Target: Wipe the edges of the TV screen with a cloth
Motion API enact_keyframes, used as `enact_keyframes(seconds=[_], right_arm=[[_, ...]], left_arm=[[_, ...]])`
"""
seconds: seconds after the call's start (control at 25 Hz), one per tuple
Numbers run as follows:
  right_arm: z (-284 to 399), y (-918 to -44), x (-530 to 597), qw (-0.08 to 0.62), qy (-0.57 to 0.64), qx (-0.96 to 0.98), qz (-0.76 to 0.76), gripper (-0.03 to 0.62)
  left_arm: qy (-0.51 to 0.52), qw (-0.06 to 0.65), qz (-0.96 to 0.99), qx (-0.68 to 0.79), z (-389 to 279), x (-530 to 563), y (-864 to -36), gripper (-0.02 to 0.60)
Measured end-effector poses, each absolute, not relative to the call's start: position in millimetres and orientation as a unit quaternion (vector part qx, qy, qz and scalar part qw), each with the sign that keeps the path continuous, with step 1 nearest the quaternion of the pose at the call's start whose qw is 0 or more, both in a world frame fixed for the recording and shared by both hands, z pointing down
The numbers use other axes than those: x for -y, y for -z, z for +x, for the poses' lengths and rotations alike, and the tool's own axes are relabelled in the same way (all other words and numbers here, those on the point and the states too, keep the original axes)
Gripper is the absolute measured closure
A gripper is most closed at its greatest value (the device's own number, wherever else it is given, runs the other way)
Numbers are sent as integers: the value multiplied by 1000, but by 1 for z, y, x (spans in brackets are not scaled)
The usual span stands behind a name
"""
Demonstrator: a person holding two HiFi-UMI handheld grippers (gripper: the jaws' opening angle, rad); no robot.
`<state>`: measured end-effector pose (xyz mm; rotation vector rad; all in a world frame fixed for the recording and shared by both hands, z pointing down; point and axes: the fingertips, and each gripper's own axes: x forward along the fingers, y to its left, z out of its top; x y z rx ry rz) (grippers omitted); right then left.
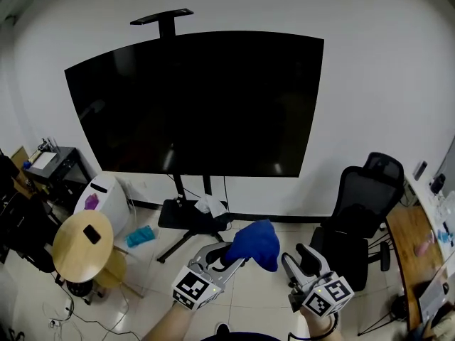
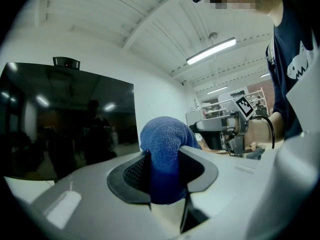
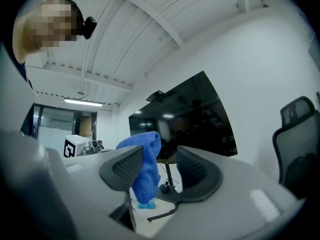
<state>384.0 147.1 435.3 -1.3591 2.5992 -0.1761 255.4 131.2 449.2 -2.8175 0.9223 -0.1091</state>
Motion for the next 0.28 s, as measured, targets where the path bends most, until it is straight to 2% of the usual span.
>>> enact_keyframes(seconds=[0.28], right_arm=[[408, -444, -177, 110, 67, -883, -452, 373]], left_arm=[[43, 89, -943, -316, 278, -164, -454, 456]])
